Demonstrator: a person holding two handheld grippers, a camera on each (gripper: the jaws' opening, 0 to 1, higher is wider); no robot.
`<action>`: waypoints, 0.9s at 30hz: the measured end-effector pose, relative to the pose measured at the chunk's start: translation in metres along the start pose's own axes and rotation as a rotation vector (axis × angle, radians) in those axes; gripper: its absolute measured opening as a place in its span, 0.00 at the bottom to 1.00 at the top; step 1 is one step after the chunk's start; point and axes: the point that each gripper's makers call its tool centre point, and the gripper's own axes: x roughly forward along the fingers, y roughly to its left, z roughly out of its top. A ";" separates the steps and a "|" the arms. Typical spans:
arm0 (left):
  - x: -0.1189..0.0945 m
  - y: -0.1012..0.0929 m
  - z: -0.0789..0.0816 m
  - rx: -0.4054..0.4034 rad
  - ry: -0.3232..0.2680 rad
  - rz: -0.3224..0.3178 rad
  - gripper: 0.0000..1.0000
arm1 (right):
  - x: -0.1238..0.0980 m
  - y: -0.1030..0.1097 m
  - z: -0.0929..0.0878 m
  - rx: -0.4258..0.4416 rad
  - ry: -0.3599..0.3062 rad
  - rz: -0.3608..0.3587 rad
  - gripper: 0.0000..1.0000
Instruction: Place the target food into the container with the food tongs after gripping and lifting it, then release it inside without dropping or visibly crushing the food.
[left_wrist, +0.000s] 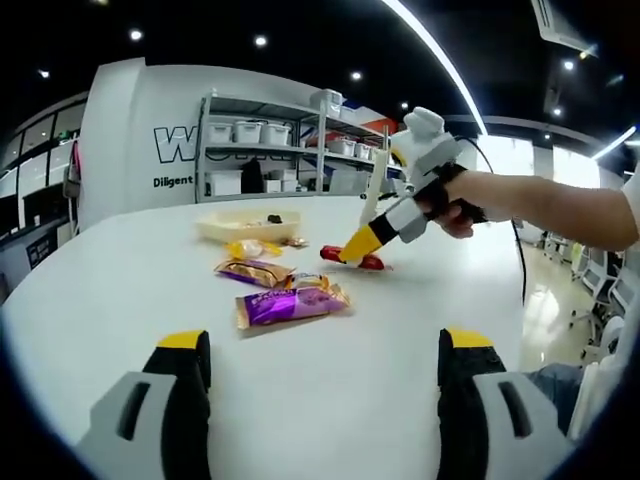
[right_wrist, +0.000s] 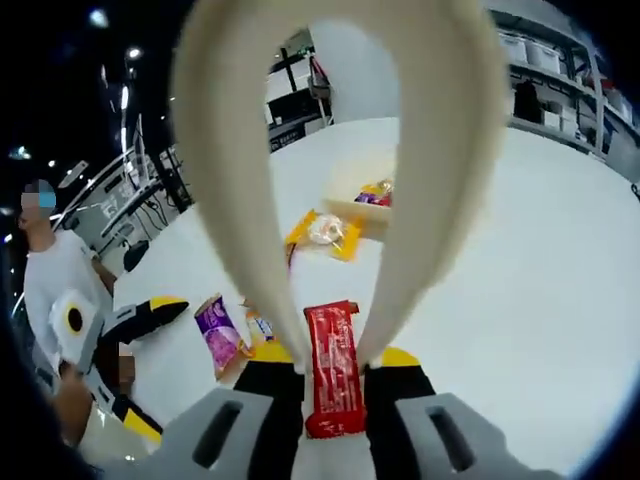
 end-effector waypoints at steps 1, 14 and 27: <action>0.000 0.000 0.000 0.000 0.000 0.000 0.93 | -0.002 -0.001 0.008 0.006 -0.026 0.007 0.17; 0.000 0.002 0.001 0.000 -0.001 0.012 0.93 | -0.005 -0.009 0.083 0.067 -0.095 0.063 0.17; 0.001 -0.002 -0.002 0.023 0.012 0.010 0.93 | 0.040 -0.050 0.140 0.068 -0.150 -0.007 0.17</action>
